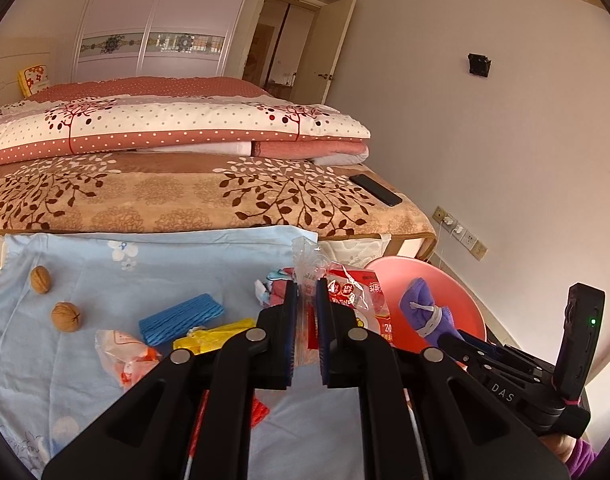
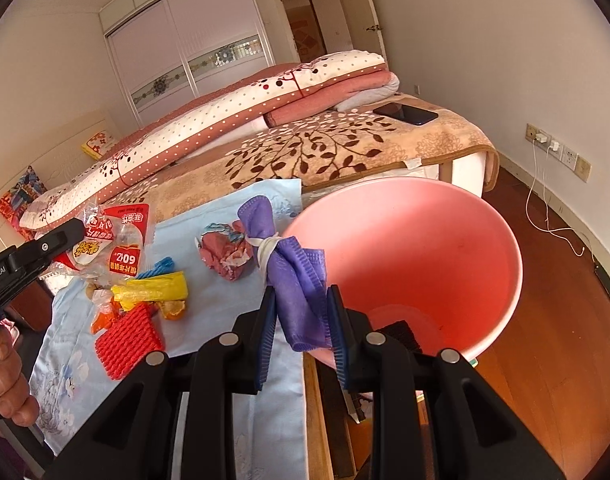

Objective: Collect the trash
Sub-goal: 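Carry the snack bag and purple cloth over the pink bucket with both tools, then open the left tool then the right tool to drop both items into the bucket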

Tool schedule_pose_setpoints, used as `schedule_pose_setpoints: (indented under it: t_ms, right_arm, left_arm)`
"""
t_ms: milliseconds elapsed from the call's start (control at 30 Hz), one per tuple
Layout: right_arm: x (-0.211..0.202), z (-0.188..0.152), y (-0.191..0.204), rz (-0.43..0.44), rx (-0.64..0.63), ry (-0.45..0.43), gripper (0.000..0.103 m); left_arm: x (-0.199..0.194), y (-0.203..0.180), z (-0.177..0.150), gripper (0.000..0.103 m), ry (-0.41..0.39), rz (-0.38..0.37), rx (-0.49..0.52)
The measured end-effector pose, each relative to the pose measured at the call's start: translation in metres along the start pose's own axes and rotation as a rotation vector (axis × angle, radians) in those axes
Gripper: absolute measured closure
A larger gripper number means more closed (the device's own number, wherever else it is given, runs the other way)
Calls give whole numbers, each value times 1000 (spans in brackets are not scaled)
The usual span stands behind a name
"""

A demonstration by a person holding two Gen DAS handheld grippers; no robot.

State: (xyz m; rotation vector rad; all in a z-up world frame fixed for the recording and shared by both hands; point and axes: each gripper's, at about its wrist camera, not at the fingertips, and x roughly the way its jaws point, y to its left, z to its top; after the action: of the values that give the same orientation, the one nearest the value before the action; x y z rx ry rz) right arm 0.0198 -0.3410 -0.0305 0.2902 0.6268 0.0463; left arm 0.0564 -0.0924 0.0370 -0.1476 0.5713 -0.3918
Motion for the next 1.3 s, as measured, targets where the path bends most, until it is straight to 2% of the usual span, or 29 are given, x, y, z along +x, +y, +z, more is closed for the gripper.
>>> schedule_pose_setpoints:
  t_ms: [567,1300]
  right_arm:
    - [6,6,-55,-98,98,-6,78]
    - [13,8,-75,-146,112,-2,78]
  left_arm:
    - [58,-67,-2,94,49,-81,103]
    - [102,-102,-21,94,129,-97,170]
